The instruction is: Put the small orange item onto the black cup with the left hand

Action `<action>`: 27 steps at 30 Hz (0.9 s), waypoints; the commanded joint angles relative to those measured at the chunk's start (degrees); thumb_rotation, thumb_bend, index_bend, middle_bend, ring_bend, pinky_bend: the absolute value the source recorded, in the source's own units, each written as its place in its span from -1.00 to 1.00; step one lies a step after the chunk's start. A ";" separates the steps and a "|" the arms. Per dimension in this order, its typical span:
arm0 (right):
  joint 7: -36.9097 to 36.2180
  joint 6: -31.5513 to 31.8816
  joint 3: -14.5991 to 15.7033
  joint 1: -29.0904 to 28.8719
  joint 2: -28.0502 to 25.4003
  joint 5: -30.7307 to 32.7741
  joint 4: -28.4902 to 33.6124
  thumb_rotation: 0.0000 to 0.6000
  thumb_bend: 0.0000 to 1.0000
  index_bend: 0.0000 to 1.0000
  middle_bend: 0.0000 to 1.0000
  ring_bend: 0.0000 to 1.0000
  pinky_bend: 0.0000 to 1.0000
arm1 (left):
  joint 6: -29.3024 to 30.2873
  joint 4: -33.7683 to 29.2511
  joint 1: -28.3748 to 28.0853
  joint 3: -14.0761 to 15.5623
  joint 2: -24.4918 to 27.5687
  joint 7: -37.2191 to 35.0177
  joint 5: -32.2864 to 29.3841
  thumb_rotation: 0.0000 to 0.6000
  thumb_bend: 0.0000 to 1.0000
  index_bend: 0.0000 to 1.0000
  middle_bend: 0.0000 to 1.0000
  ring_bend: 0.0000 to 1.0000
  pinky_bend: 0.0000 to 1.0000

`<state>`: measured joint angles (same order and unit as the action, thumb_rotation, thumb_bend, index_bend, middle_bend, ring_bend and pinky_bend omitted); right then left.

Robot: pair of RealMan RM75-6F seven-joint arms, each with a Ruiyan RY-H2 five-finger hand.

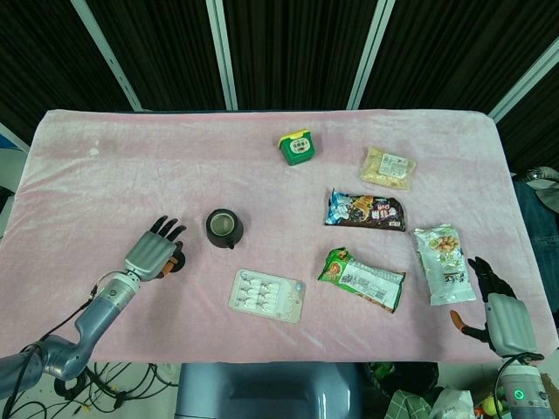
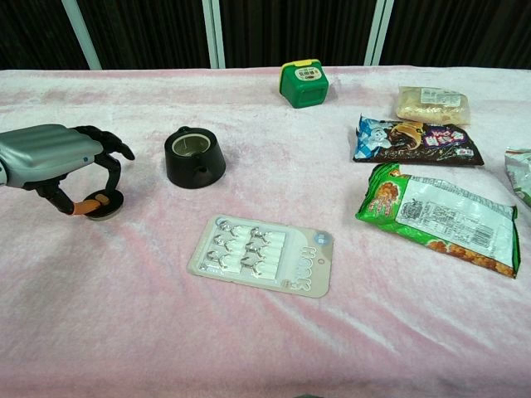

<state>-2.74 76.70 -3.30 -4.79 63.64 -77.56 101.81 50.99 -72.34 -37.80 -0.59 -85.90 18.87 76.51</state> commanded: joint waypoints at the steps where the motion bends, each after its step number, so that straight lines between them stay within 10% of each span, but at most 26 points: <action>1: 0.02 -0.01 0.02 -0.01 -0.02 -0.02 0.00 1.00 -0.58 -0.89 -0.91 -0.71 -0.69 | -0.09 0.12 0.05 0.03 -0.04 0.04 -0.11 1.00 -0.25 -0.05 -0.75 -1.00 -1.00; 27: -0.51 -0.08 0.29 -0.03 -0.31 -0.65 -0.07 1.00 -0.59 -0.89 -0.91 -0.71 -0.69 | 0.40 0.27 0.76 0.05 0.25 0.51 -0.52 1.00 -0.25 -0.01 -0.75 -1.00 -1.00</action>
<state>-3.23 76.64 -2.99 -4.81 63.34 -78.23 101.75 51.40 -72.16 -37.03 -0.54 -85.57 19.33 75.98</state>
